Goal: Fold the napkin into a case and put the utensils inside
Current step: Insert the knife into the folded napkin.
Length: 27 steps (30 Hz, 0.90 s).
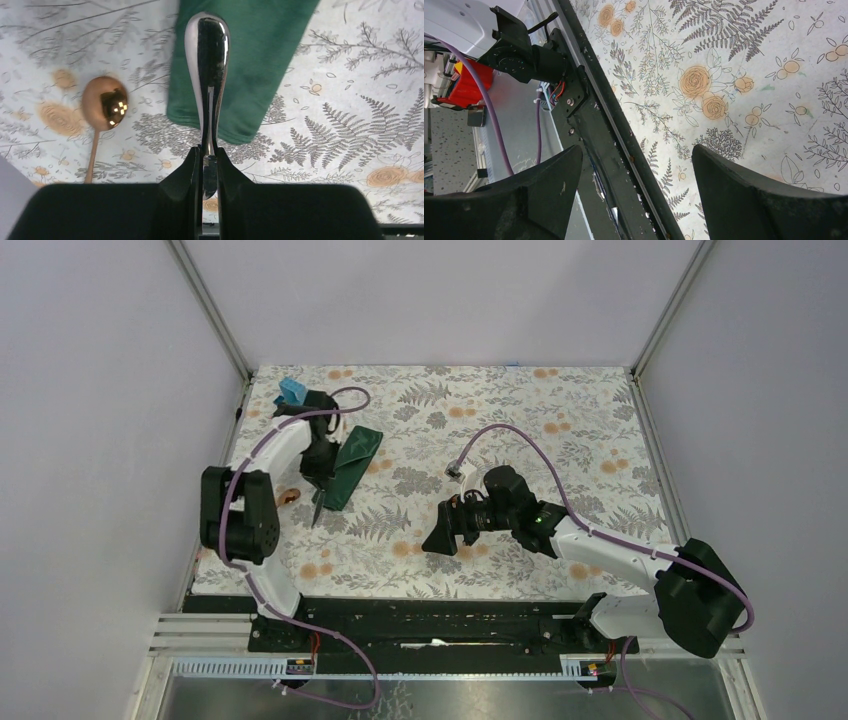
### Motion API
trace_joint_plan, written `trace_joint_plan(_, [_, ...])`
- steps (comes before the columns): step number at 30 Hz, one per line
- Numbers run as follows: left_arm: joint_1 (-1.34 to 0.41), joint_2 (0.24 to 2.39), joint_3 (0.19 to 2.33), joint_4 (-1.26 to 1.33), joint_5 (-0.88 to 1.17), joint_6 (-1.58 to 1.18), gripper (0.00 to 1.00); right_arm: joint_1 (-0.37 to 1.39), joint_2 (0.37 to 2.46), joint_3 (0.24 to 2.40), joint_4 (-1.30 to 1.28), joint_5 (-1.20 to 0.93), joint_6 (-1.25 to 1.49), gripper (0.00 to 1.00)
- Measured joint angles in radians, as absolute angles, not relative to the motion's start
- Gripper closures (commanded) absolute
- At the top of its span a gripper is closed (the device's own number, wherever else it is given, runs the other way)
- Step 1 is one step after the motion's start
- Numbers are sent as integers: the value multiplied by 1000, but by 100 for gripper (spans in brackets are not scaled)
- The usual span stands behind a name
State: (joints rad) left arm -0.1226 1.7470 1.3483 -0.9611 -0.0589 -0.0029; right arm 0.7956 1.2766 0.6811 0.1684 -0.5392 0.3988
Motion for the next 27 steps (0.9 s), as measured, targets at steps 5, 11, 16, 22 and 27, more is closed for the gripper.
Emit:
trace_joint_plan(5, [-165, 1826, 1362, -1003, -51, 32, 100, 796, 1277, 681, 168, -540, 400, 13])
trace_joint_plan(11, [-164, 1884, 1398, -1052, -44, 54, 100, 796, 1288, 681, 169, -541, 401, 13])
trace_joint_plan(16, [-162, 1947, 1458, -1061, -30, 65, 100, 796, 1301, 681, 169, -541, 401, 13])
trace_joint_plan(22, [-162, 2031, 1483, -1076, -22, 74, 100, 796, 1316, 681, 169, -542, 401, 13])
trace_joint_plan(27, [-157, 2051, 1518, -1095, -22, 75, 100, 796, 1341, 681, 170, -542, 402, 12])
